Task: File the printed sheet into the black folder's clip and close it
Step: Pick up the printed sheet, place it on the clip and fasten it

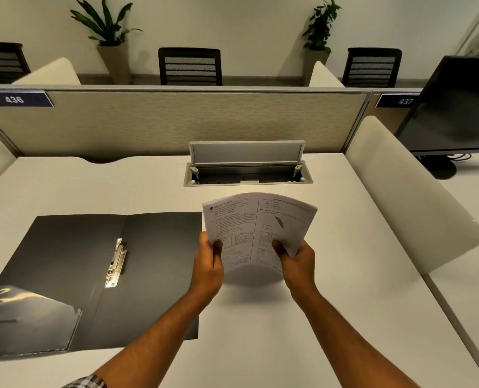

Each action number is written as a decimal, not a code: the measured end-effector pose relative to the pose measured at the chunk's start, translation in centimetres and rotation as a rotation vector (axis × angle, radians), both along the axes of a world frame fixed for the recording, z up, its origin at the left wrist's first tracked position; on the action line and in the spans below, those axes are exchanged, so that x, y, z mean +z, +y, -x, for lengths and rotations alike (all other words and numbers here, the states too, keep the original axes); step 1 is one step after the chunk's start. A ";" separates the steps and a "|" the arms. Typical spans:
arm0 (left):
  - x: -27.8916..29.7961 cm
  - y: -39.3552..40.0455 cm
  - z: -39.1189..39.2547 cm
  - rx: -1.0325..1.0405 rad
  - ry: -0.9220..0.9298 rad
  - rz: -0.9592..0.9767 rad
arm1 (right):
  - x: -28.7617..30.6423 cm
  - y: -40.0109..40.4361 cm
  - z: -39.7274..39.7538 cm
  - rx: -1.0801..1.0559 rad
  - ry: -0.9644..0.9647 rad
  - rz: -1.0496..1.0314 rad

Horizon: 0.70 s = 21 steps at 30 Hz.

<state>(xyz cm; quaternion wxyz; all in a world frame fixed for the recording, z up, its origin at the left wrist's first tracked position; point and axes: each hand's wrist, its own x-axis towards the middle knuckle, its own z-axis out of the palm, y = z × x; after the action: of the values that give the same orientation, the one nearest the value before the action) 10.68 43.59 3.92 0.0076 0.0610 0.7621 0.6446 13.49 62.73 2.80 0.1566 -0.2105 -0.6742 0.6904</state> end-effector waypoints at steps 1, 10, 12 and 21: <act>0.1 0.0 0.1 -0.001 -0.005 0.015 | 0.0 0.1 0.1 -0.003 -0.010 -0.014; 3.2 -2.7 3.3 -0.053 -0.157 0.207 | 2.7 2.6 1.3 0.271 -0.105 0.008; 3.8 -3.9 3.9 -0.085 -0.238 0.188 | 2.9 2.7 1.7 0.401 -0.160 0.083; 3.4 -9.6 4.3 -0.081 -0.441 0.120 | 1.2 -2.0 3.4 0.496 -0.298 0.056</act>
<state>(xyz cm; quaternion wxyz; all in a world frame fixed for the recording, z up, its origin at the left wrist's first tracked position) 6.42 34.04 7.34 0.2035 -0.0515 0.7758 0.5950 10.09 60.70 4.01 -0.1236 -0.1428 -0.7013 0.6874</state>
